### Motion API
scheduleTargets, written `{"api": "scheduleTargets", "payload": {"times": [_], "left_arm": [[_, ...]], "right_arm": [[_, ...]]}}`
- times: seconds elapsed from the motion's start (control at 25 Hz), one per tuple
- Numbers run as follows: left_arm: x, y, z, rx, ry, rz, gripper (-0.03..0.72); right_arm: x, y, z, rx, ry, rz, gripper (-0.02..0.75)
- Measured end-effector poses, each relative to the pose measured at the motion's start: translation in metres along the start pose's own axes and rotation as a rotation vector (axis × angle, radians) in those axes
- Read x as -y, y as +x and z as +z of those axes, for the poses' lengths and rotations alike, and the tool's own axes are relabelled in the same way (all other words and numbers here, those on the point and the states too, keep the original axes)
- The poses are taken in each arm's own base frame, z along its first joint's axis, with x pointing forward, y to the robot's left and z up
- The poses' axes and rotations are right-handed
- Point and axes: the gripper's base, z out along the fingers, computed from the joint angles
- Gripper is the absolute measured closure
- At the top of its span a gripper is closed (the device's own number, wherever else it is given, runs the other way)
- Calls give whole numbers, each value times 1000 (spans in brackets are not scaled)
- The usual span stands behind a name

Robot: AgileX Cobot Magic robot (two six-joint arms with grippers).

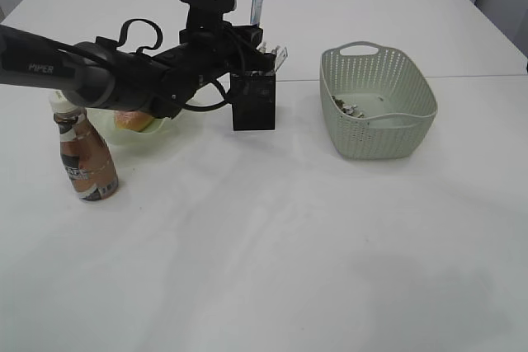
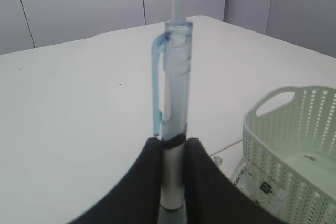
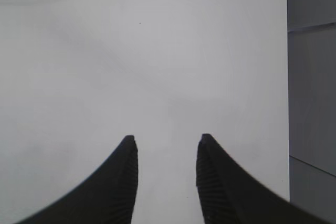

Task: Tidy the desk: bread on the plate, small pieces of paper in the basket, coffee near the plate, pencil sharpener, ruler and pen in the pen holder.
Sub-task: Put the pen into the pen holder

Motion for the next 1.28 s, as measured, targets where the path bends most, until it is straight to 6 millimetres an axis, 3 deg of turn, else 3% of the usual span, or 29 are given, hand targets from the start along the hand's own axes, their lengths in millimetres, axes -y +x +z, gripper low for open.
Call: {"api": "scheduleTargets", "payload": {"times": [0.84, 0.92, 1.12, 1.28], "left_arm": [[-2, 5, 0, -56, -22, -33, 601], [-2, 5, 0, -56, -22, -33, 557], [-2, 7, 0, -77, -27, -39, 330], [-3, 8, 0, -97, -30, -44, 270]], "right_arm": [[0, 0, 0, 0, 0, 0, 430], [0, 0, 0, 0, 0, 0, 430], [0, 0, 0, 0, 0, 0, 430], [0, 0, 0, 0, 0, 0, 430]]}}
